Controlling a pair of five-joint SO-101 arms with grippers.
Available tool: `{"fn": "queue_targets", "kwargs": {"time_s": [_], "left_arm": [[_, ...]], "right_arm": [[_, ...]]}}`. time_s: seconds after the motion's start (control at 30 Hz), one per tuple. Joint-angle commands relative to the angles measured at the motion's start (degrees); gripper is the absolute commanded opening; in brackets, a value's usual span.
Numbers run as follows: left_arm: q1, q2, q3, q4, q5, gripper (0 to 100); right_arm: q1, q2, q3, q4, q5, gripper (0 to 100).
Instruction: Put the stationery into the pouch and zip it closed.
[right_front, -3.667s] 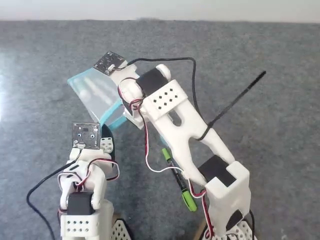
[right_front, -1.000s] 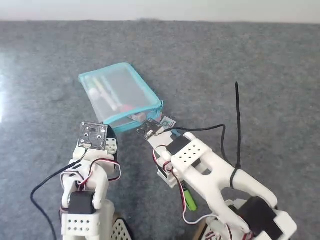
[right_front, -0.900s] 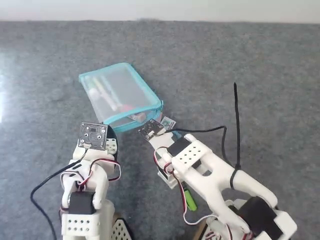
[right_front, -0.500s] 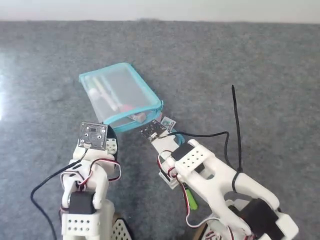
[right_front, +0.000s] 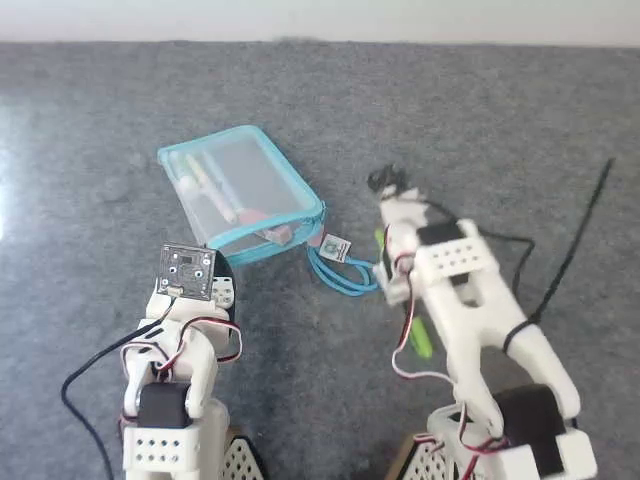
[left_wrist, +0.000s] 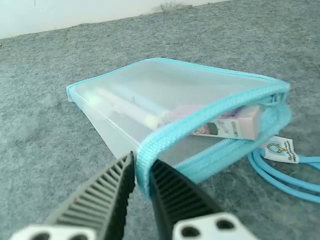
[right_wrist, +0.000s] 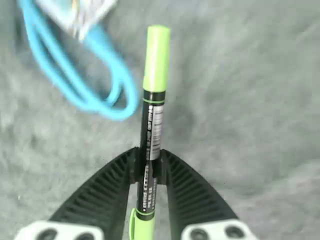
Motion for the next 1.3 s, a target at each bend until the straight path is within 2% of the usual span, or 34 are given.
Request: {"fn": "queue_targets", "kwargs": {"time_s": [0.0,0.2,0.33,0.4,0.57,1.0,1.13,1.27], "left_arm": [[-0.1,-0.1,-0.9,-2.2,0.7,1],[-0.1,-0.1,-0.9,-2.0,0.7,1],[-0.1,-0.1,-0.9,-2.0,0.7,1],[-0.1,-0.1,-0.9,-2.0,0.7,1],[-0.1,-0.1,-0.9,-2.1,0.6,1],[-0.2,-0.1,-0.9,-1.9,0.6,1],[-0.2,-0.1,-0.9,-1.9,0.6,1],[-0.2,-0.1,-0.9,-2.1,0.6,1]], "right_arm": [[2.8,1.3,-11.4,2.5,1.0,1.3],[3.3,15.7,-21.6,5.2,1.0,4.3],[3.9,22.2,-24.4,5.2,0.5,24.4],[4.0,23.0,-24.7,5.3,0.5,30.4],[4.0,22.9,-22.2,6.1,0.4,24.9],[5.8,23.4,-12.5,6.0,-2.5,24.2],[7.3,22.3,-11.4,6.1,-2.4,18.6],[6.8,18.2,-9.2,6.6,-1.9,17.7]]}}
